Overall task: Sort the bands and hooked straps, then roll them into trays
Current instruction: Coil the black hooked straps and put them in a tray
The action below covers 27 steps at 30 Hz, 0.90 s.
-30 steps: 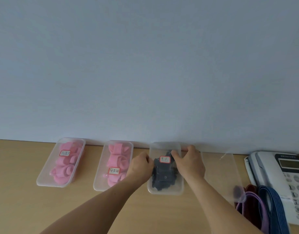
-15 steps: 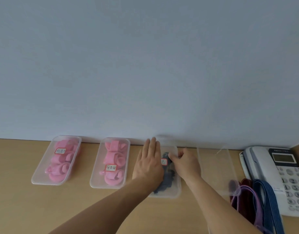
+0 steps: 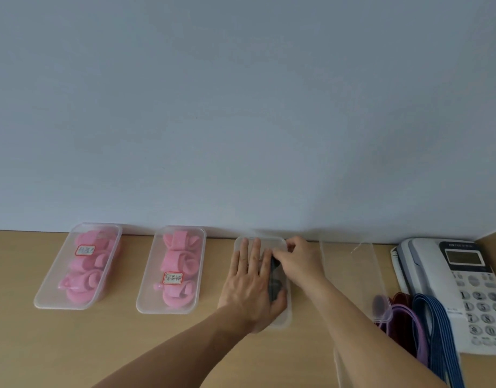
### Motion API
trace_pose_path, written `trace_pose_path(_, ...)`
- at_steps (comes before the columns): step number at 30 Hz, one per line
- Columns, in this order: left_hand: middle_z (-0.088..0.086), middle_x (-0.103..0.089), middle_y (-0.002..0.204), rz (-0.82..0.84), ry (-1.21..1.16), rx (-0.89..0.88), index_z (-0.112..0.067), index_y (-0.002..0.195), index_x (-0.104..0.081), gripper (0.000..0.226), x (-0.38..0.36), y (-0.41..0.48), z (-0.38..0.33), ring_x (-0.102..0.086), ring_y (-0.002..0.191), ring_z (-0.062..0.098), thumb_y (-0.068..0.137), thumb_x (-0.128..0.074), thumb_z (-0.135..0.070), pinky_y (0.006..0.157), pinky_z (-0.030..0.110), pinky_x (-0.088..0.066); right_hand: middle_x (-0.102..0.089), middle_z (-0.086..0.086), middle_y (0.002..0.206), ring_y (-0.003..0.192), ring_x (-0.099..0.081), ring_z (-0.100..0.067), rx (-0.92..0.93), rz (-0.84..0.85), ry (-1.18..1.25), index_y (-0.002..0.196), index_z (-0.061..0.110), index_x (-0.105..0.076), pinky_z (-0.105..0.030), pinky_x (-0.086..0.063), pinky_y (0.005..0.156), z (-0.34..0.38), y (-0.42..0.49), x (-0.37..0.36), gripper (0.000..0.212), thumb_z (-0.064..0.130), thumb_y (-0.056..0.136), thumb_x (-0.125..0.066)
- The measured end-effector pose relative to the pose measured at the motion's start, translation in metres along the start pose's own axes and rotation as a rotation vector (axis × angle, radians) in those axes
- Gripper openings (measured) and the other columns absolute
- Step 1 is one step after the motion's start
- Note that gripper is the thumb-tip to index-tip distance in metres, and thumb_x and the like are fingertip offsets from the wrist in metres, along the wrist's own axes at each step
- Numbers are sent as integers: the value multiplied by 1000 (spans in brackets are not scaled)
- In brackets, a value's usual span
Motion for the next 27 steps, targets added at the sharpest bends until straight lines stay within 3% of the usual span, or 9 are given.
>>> trace_pose_path(4,16,19,162,-9,27,-22,-12,157,2,91,3,3,1,31,145,35,87,-12,-69,118,47,19,-56,4,58,58,-56,-18,-20,-39,16,62,18,-54,-30,-38,54,1,10,1,44,50,92,-50)
trace_pose_path(7,19,4,164,-45,17,-39,-12,155,-12,92,5,6,3,23,148,34,84,-22,-70,116,46,20,-59,1,59,58,-57,-19,-53,-45,33,64,16,-58,-29,-39,53,-1,16,-1,42,46,93,-52)
trace_pose_path(10,21,18,161,-75,4,-27,-14,155,-15,92,3,7,4,36,142,35,84,-25,-71,118,51,18,-60,4,58,57,-57,-16,-94,-60,137,65,18,-61,-27,-40,52,-5,17,-6,38,46,90,-57)
trace_pose_path(14,26,24,158,-43,9,-23,-16,151,-16,90,1,10,7,35,142,39,81,-25,-72,117,50,20,-62,2,66,63,-57,-18,-161,-47,281,72,18,-63,-28,-44,57,-3,13,-5,31,44,89,-62)
trace_pose_path(17,27,22,158,-33,37,-37,-16,151,-15,91,2,14,11,31,144,40,80,-24,-73,119,53,14,-63,-3,73,66,-57,-22,-175,-1,321,81,15,-64,-33,-45,60,-4,6,-5,26,39,91,-62)
trace_pose_path(21,23,28,158,-43,16,-20,-20,155,-2,90,1,17,14,36,143,34,83,-18,-73,118,49,18,-66,-13,76,69,-58,-25,-202,12,407,86,4,-67,-36,-44,61,-9,-9,-7,38,41,92,-61)
trace_pose_path(24,21,29,158,-37,5,8,-20,156,7,86,2,15,15,35,143,34,87,-6,-68,117,46,21,-72,-10,84,73,-64,-22,-173,42,400,85,12,-70,-36,-50,64,-14,-24,-6,20,28,94,-62)
trace_pose_path(27,20,27,158,-45,-20,40,-18,155,10,79,3,17,16,32,144,34,88,3,-59,118,45,21,-69,-4,72,55,-59,-13,-183,76,456,84,14,-71,-26,-45,48,-29,-49,-10,18,23,96,-61)
Point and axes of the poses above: each hand's wrist, its own y-axis towards the middle knuckle, its own x-axis out of the back of the hand, z = x × y, the point moved 1 cm from there along y, towards the middle knuckle
